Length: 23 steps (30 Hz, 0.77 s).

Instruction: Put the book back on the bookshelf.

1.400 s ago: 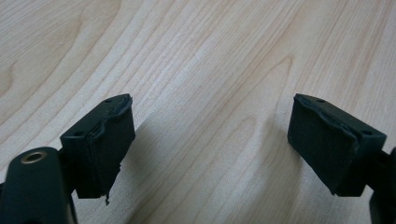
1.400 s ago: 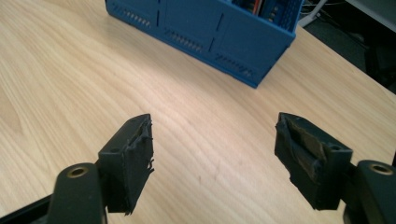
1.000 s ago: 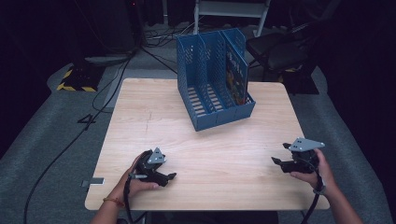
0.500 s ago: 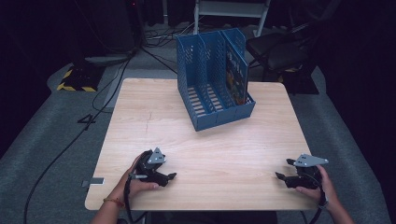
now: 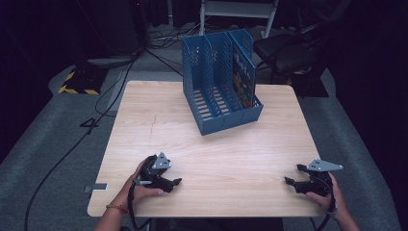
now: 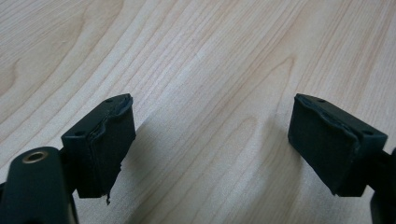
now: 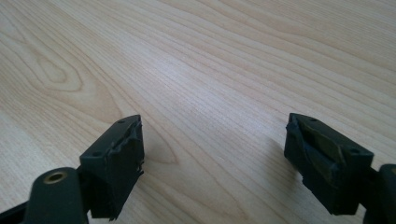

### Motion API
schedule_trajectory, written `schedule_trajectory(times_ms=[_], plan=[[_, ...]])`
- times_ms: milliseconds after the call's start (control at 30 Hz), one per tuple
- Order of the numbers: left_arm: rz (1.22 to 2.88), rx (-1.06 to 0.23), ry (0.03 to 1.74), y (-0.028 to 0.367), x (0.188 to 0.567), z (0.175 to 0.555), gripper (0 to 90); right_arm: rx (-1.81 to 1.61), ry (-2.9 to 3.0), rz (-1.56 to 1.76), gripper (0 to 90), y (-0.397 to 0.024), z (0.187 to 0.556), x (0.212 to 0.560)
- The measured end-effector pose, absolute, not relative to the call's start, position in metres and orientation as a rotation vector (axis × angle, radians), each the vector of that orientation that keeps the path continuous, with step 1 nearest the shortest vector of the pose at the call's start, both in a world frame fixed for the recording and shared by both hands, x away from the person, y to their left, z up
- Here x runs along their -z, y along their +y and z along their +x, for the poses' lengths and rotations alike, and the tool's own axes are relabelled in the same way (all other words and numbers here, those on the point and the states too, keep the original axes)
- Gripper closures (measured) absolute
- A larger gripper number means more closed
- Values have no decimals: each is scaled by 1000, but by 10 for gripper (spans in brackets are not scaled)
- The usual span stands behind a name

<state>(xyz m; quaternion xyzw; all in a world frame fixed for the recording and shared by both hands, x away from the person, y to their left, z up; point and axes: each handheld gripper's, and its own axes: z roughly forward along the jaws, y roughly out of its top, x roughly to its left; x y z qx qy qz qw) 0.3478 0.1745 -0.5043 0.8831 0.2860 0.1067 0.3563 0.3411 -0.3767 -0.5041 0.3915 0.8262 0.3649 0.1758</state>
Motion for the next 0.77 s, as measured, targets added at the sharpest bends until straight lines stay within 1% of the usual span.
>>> schedule_trajectory(times_ms=[767], plan=[[2280, -267, 741, 174, 504, 350, 152, -1033, 2339, 1110, 202, -377, 341, 504]])
